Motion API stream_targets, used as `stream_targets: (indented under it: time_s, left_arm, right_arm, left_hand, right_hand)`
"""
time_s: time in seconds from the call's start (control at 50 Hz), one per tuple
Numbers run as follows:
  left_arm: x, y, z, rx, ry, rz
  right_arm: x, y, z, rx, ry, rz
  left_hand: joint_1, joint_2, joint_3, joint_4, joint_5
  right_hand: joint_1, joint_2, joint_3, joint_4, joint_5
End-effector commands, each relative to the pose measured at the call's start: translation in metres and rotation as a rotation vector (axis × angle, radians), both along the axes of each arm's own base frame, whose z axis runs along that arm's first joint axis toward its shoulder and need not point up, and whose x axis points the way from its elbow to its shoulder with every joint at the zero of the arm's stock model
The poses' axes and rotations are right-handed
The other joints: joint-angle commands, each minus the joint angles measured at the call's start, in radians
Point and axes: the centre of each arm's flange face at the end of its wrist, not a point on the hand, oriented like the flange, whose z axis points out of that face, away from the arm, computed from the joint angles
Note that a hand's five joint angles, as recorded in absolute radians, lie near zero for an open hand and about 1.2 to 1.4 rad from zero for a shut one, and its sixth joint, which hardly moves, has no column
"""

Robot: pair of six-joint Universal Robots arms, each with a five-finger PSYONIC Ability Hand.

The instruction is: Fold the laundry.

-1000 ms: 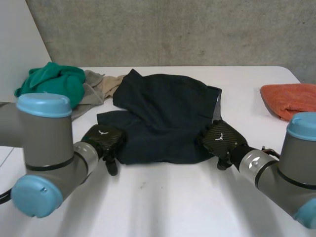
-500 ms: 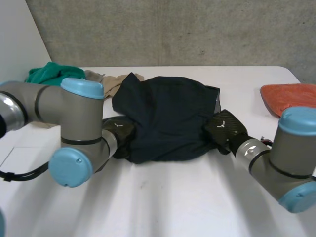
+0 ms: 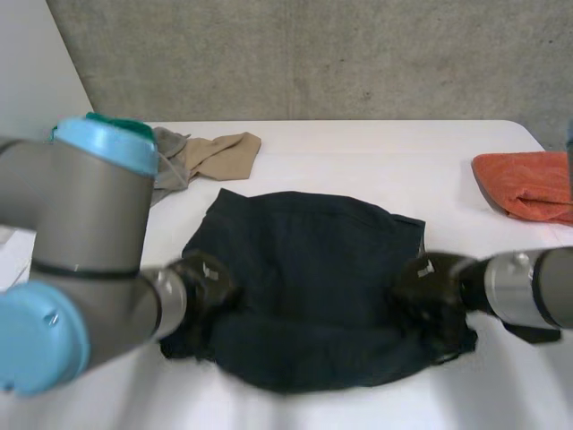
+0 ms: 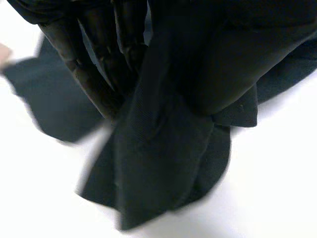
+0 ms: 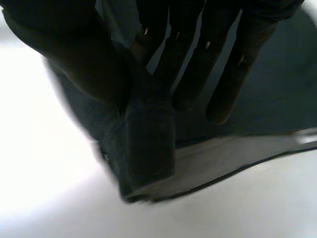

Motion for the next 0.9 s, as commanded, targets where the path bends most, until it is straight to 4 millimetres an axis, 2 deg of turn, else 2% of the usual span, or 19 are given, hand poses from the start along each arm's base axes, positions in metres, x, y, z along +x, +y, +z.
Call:
stream_targets:
  time_s: [0.02,0.06,0.08,0.16,0.22,0.32,0.4,0.42,0.44,0.46,0.48,0.5,0.52,0.56,0.62,0.68,0.78,0.9]
  left_arm:
    - [-0.016,-0.082,0.018,-0.201,0.139,0.118]
    - [-0.018,-0.099,0.018,-0.224,0.166,0.138]
    - [-0.021,-0.114,0.017,-0.246,0.190,0.149]
    - [-0.034,-0.140,0.009,-0.279,0.256,0.132]
    - [-0.042,-0.152,0.005,-0.299,0.295,0.119]
    - [-0.057,-0.177,-0.006,-0.385,0.375,0.090]
    - [-0.058,-0.195,-0.016,-0.450,0.403,0.111]
    - [-0.058,-0.196,-0.017,-0.453,0.407,0.111]
    - [-0.059,-0.197,-0.019,-0.456,0.417,0.113]
    - [-0.059,-0.197,-0.018,-0.457,0.422,0.118]
    - [-0.059,-0.197,-0.018,-0.458,0.423,0.121]
    - [-0.058,-0.197,-0.018,-0.456,0.425,0.126]
    - [-0.057,-0.196,-0.012,-0.464,0.431,0.144]
    - [-0.053,-0.196,-0.005,-0.470,0.429,0.165]
    - [-0.043,-0.191,0.009,-0.473,0.426,0.203]
    - [-0.041,-0.182,0.011,-0.454,0.418,0.191]
    - [-0.049,-0.169,0.002,-0.409,0.440,0.099]
    - [-0.069,-0.157,-0.022,-0.353,0.438,0.011]
  right_arm:
    - [0.031,-0.052,0.002,-0.265,-0.152,-0.141]
    - [0.036,-0.065,-0.001,-0.335,-0.163,-0.164]
    - [0.042,-0.078,-0.003,-0.406,-0.171,-0.185]
    - [0.050,-0.105,-0.013,-0.546,-0.170,-0.243]
    - [0.057,-0.117,-0.022,-0.613,-0.178,-0.245]
    - [0.079,-0.133,-0.048,-0.729,-0.205,-0.197]
    - [0.086,-0.143,-0.066,-0.791,-0.198,-0.194]
    - [0.087,-0.144,-0.068,-0.799,-0.193,-0.195]
    - [0.088,-0.146,-0.072,-0.819,-0.182,-0.208]
    - [0.087,-0.147,-0.073,-0.825,-0.178,-0.219]
    - [0.086,-0.148,-0.073,-0.832,-0.174,-0.228]
    - [0.086,-0.148,-0.074,-0.831,-0.166,-0.248]
    - [0.086,-0.147,-0.074,-0.829,-0.161,-0.260]
    - [0.085,-0.146,-0.072,-0.821,-0.155,-0.285]
    - [0.080,-0.143,-0.056,-0.798,-0.182,-0.329]
    - [0.074,-0.135,-0.042,-0.736,-0.221,-0.340]
    - [0.068,-0.119,-0.036,-0.578,-0.227,-0.306]
    - [0.058,-0.109,-0.036,-0.473,-0.184,-0.305]
  left_hand:
    - [0.293,0.200,0.215,0.201,0.228]
    - [0.293,0.200,0.215,0.201,0.228]
    - [0.293,0.200,0.215,0.201,0.228]
    - [0.293,0.200,0.215,0.201,0.228]
    - [0.293,0.200,0.215,0.201,0.228]
    - [0.293,0.200,0.215,0.201,0.228]
    - [0.235,0.142,0.157,0.143,0.170]
    - [0.107,0.013,0.029,0.015,0.041]
    - [-0.336,-0.430,-0.414,-0.428,-0.402]
    - [-0.570,-0.664,-0.648,-0.662,-0.636]
    - [-0.758,-0.852,-0.836,-0.851,-0.824]
    - [-0.894,-0.988,-0.972,-0.986,-0.960]
    - [-0.928,-1.022,-1.006,-1.020,-0.994]
    - [-0.928,-1.022,-1.006,-1.020,-0.994]
    - [-0.928,-1.022,-1.006,-1.020,-0.994]
    - [-0.928,-1.022,-1.006,-1.020,-0.994]
    - [-0.928,-1.022,-1.006,-1.020,-0.994]
    - [-0.928,-1.022,-1.006,-1.020,-0.994]
  right_hand:
    - [0.296,0.245,0.199,0.200,0.214]
    - [0.296,0.245,0.199,0.200,0.214]
    - [0.296,0.245,0.199,0.200,0.214]
    - [0.296,0.245,0.199,0.200,0.214]
    - [0.296,0.245,0.199,0.200,0.214]
    - [0.296,0.245,0.199,0.200,0.214]
    - [0.296,0.245,0.199,0.200,0.214]
    - [0.296,0.245,0.199,0.200,0.214]
    - [0.296,0.245,0.199,0.200,0.214]
    - [0.179,0.129,0.083,0.084,0.098]
    - [-0.063,-0.114,-0.160,-0.159,-0.145]
    - [-0.603,-0.654,-0.700,-0.699,-0.685]
    - [-0.760,-0.810,-0.856,-0.856,-0.841]
    - [-0.926,-0.976,-1.022,-1.022,-1.007]
    - [-0.926,-0.976,-1.022,-1.022,-1.007]
    - [-0.926,-0.976,-1.022,-1.022,-1.007]
    - [-0.926,-0.976,-1.022,-1.022,-1.007]
    - [-0.926,-0.976,-1.022,-1.022,-1.007]
